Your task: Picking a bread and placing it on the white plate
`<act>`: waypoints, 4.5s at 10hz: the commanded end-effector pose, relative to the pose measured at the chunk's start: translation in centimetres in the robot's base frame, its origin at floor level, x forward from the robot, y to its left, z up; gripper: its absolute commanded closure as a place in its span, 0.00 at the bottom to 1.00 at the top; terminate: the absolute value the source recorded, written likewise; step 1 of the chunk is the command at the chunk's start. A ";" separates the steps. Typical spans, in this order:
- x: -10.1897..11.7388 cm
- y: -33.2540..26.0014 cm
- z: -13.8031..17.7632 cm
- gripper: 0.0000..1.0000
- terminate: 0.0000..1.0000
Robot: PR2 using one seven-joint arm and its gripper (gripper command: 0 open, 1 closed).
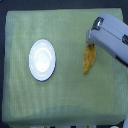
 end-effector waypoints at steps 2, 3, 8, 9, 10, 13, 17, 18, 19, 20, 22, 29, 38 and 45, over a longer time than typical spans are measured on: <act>0.1 0.4 3.8 1.00 0.00; -1.2 1.3 6.4 1.00 0.00; -1.5 9.2 12.3 1.00 0.00; -1.6 10.8 12.4 1.00 0.00; -1.7 12.6 12.4 1.00 0.00; -1.6 21.2 11.0 1.00 0.00; -3.3 27.9 8.7 1.00 0.00; -3.5 29.2 7.8 1.00 0.00; -3.6 29.8 7.5 1.00 0.00; -4.0 31.1 7.0 1.00 0.00; -3.5 31.8 6.3 1.00 0.00; -1.3 32.5 5.9 1.00 0.00; -1.4 30.4 4.7 0.00 0.00; 1.5 28.9 16.4 0.00 0.00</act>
